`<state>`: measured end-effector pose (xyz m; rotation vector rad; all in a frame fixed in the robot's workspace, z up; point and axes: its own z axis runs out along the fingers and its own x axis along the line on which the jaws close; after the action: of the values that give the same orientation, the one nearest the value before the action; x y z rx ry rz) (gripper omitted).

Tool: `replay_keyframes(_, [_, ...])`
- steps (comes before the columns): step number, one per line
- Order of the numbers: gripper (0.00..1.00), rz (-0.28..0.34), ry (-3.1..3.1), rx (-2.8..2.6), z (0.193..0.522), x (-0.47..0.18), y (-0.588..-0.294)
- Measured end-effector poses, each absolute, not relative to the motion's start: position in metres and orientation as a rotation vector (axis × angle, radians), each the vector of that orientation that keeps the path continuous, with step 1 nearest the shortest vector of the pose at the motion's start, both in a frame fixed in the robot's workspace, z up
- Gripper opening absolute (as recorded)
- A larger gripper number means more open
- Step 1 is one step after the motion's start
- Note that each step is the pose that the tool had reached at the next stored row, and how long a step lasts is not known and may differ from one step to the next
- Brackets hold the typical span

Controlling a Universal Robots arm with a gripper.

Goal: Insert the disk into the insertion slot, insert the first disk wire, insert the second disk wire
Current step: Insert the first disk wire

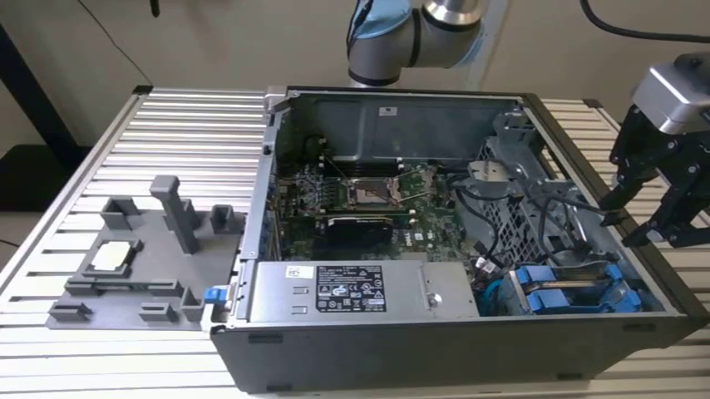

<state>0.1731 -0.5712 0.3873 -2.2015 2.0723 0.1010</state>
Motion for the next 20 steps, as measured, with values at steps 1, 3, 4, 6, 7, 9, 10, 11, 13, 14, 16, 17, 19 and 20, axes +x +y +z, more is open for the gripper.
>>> replay_keyframes(1, [0.49, 0.102, 2.074, -2.202, 0.3872, 0.1730, -0.5711])
replay_keyframes(3, [0.49, 0.102, 2.074, -2.202, 0.3872, 0.1730, -0.5711])
replay_keyframes(4, [0.49, 0.102, 2.074, -2.202, 0.3872, 0.1730, -0.5711])
replay_keyframes(6, [0.49, 0.102, 2.074, -2.203, 0.3873, 0.1731, -0.5711])
replay_keyframes(7, [0.47, 0.102, 2.074, -2.203, 0.3873, 0.1731, -0.5711])
replay_keyframes(9, [0.40, 0.102, 2.074, -2.203, 0.3872, 0.1731, -0.5711])
replay_keyframes(10, [0.40, 0.102, 2.074, -2.203, 0.3873, 0.1731, -0.5711])
replay_keyframes(11, [0.40, 0.102, 2.074, -2.203, 0.3872, 0.1731, -0.5711])
replay_keyframes(13, [0.40, 0.102, 2.074, -2.203, 0.3873, 0.1731, -0.5711])
replay_keyframes(14, [0.40, 0.102, 2.074, -2.203, 0.3872, 0.1731, -0.5711])
replay_keyframes(16, [0.31, 0.102, 2.074, -2.203, 0.3872, 0.1731, -0.5711])
replay_keyframes(17, [0.24, 0.102, 2.074, -2.203, 0.3872, 0.1731, -0.5711])
replay_keyframes(19, [0.19, 0.102, 2.074, -2.203, 0.3872, 0.1731, -0.5711])
replay_keyframes(20, [0.19, 0.102, 2.074, -2.203, 0.3873, 0.1731, -0.5711])
